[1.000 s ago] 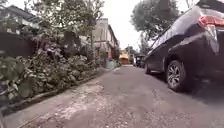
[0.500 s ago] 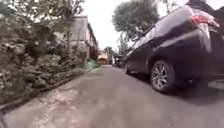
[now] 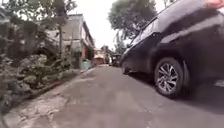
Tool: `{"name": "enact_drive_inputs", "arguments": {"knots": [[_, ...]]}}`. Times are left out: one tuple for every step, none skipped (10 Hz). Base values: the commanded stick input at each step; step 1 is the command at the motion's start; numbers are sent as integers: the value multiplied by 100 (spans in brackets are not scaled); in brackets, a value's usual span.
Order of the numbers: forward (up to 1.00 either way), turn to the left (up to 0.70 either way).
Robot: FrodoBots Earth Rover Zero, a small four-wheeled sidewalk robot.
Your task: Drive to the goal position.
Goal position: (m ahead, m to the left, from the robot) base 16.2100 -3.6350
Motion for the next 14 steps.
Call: {"name": "enact_drive_inputs", "arguments": {"knots": [[85,9],[85,9],[85,9],[85,9],[85,9],[85,4],[85,-17],[85,-25],[85,-25],[85,-13],[85,9],[85,9],[85,9],[85,9]]}}
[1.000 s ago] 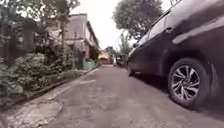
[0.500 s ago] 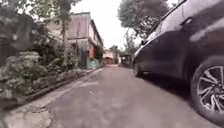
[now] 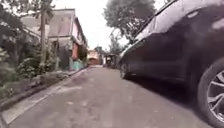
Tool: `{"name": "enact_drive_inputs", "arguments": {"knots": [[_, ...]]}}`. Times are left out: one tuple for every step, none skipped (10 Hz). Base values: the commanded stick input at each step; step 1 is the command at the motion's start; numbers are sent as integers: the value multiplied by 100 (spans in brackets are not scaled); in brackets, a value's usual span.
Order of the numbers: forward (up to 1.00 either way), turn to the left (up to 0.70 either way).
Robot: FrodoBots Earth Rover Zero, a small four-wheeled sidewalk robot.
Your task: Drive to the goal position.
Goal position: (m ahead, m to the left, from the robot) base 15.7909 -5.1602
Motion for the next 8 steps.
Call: {"name": "enact_drive_inputs", "arguments": {"knots": [[85,9],[85,9],[85,9],[85,9],[85,9],[85,9],[85,9],[85,9]]}}
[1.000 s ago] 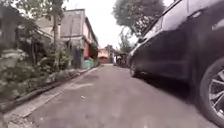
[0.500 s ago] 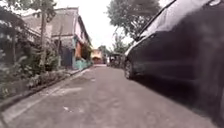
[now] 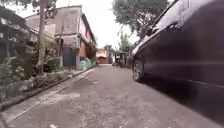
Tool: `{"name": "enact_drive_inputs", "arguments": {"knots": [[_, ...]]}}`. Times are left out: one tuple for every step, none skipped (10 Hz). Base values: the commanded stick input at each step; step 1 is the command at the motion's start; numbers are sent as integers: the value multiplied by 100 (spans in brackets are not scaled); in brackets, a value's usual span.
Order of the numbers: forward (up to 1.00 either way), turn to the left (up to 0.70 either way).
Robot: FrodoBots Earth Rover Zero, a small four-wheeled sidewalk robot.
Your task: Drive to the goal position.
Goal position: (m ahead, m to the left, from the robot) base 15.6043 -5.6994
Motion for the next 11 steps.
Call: {"name": "enact_drive_inputs", "arguments": {"knots": [[85,9],[85,9],[85,9],[85,9],[85,9],[85,9],[85,9],[85,9],[85,9],[85,9],[85,9]]}}
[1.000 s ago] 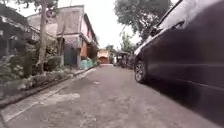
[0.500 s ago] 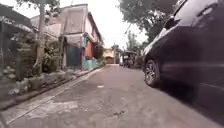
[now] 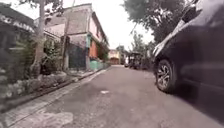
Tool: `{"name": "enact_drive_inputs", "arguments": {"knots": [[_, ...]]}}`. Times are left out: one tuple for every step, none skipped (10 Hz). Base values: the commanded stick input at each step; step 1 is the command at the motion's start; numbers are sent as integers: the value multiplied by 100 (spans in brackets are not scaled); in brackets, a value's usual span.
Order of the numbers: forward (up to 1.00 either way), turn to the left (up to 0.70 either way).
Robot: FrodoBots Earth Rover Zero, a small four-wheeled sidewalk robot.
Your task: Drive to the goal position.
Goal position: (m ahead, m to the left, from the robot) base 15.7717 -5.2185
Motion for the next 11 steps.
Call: {"name": "enact_drive_inputs", "arguments": {"knots": [[85,-12],[85,-25],[85,-25],[85,-6],[85,9],[85,9],[85,9],[85,9],[85,9],[85,9],[85,9]]}}
